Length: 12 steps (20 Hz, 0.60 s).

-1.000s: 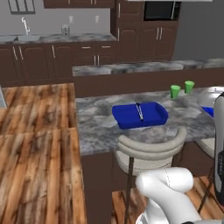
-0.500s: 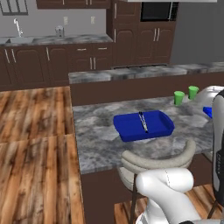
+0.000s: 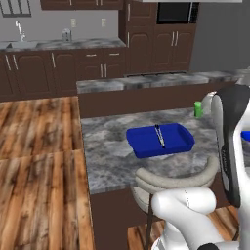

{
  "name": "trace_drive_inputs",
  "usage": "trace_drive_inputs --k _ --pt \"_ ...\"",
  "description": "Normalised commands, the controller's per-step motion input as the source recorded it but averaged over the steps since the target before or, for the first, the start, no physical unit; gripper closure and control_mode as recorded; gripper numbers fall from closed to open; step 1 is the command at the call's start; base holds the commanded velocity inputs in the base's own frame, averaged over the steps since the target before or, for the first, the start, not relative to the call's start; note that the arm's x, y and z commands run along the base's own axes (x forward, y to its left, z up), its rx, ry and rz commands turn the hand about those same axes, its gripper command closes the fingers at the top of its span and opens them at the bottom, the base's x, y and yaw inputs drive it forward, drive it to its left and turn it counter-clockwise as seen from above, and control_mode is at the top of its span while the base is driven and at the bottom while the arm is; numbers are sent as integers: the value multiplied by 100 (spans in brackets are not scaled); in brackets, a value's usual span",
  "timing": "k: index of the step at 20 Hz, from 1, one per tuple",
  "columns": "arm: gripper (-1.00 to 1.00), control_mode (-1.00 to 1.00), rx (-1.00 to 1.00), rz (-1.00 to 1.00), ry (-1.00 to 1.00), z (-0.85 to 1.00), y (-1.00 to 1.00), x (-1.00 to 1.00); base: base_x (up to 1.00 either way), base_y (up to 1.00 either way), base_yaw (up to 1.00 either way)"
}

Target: Gather the lemon and cucumber from the fridge and place them on a tray on the dining counter. Then gather the fish and steak from the fridge and place them on the other tray.

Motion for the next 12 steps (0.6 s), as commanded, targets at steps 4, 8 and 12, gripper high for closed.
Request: trace_drive_inputs --k 4,8,12 --pt "100 -100 1 1 8 -67 3 99 0 0 0" --pt "100 -100 4 5 4 -66 0 89 0 0 0" --pt "100 -100 0 5 4 -75 -1 71 0 0 0"
